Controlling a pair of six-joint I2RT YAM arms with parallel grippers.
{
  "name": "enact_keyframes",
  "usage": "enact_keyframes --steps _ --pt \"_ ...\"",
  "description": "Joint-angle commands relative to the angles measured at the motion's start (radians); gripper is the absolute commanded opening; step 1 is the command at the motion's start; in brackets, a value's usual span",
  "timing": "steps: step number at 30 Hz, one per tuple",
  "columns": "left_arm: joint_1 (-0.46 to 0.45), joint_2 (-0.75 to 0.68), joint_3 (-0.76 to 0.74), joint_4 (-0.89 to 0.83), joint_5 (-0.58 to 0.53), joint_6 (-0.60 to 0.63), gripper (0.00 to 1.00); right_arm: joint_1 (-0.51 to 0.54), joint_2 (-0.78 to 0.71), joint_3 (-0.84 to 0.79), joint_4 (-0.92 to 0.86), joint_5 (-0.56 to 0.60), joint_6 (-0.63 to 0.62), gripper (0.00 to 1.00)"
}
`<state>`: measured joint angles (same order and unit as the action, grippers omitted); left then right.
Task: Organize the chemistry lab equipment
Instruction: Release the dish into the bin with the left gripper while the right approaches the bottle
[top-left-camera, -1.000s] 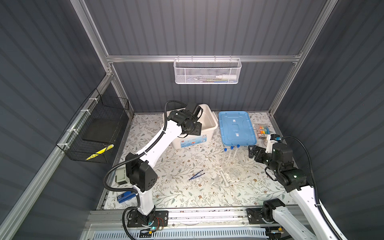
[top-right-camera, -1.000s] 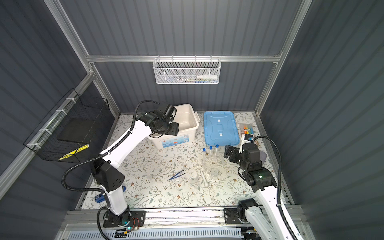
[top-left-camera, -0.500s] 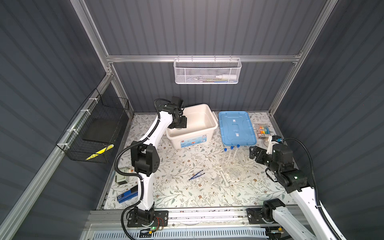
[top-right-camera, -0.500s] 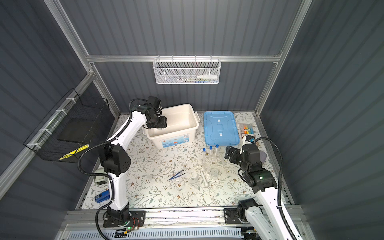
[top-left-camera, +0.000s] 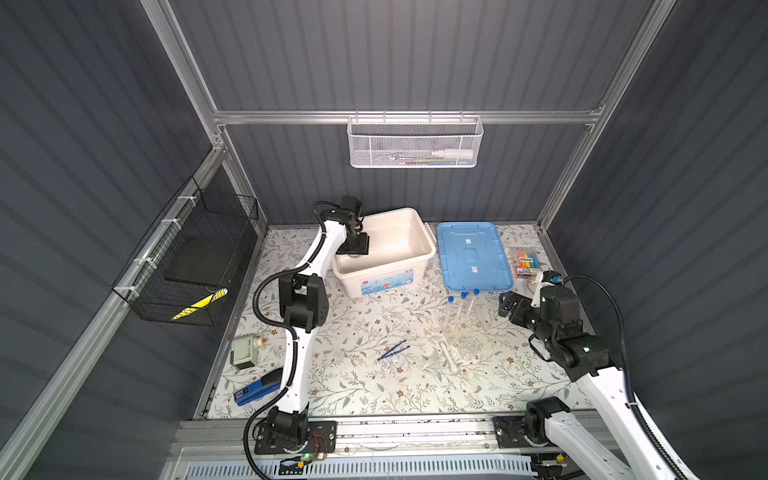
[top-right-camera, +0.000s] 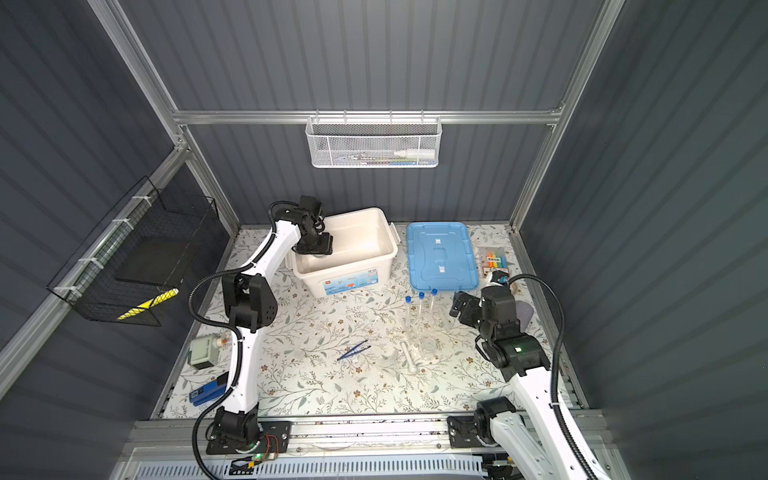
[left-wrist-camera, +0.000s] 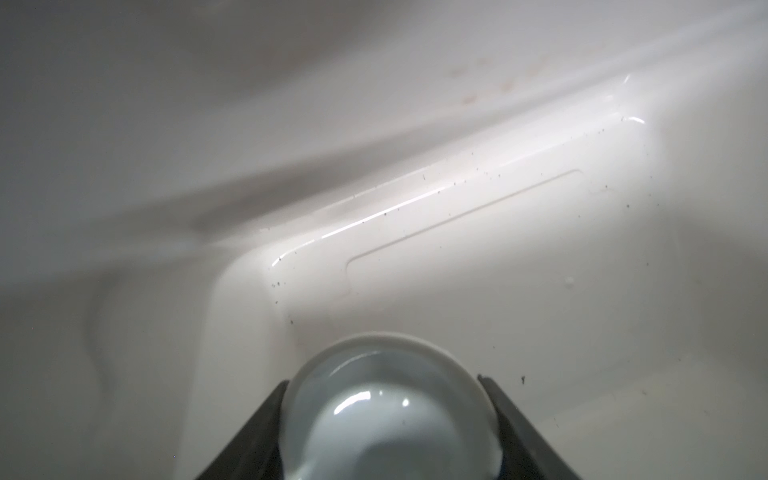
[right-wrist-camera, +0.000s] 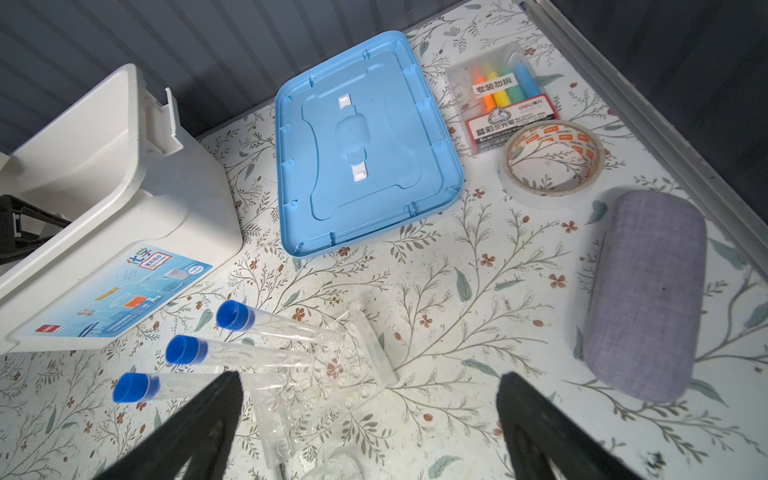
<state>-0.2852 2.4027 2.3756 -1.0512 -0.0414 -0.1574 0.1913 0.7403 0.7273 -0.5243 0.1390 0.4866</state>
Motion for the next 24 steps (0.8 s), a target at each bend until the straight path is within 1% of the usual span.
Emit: enact_keyframes --steps 1,6,12,18,21,24 --pt "0.009 0.030 0.030 -0.030 0.024 0.032 0.54 -0.003 -0.010 -0.009 0.000 0.043 0.026 0.97" --pt "0.012 0.067 0.027 -0.031 0.018 0.057 0.55 -0.003 0.003 0.001 0.000 0.056 0.045 0.97" --pt "0.012 0.083 0.017 -0.025 0.039 0.068 0.54 -0.002 0.028 0.020 0.002 0.062 0.055 0.97" --pt "0.012 0.051 -0.030 0.010 0.050 0.080 0.53 -0.003 0.064 0.036 0.011 0.056 0.060 0.97" --pt "0.012 0.024 -0.062 0.032 0.073 0.084 0.51 -0.003 0.084 0.043 0.020 0.049 0.058 0.97" --pt "0.012 -0.017 -0.120 0.096 0.072 0.082 0.51 -0.003 0.100 0.044 0.032 0.045 0.058 0.97"
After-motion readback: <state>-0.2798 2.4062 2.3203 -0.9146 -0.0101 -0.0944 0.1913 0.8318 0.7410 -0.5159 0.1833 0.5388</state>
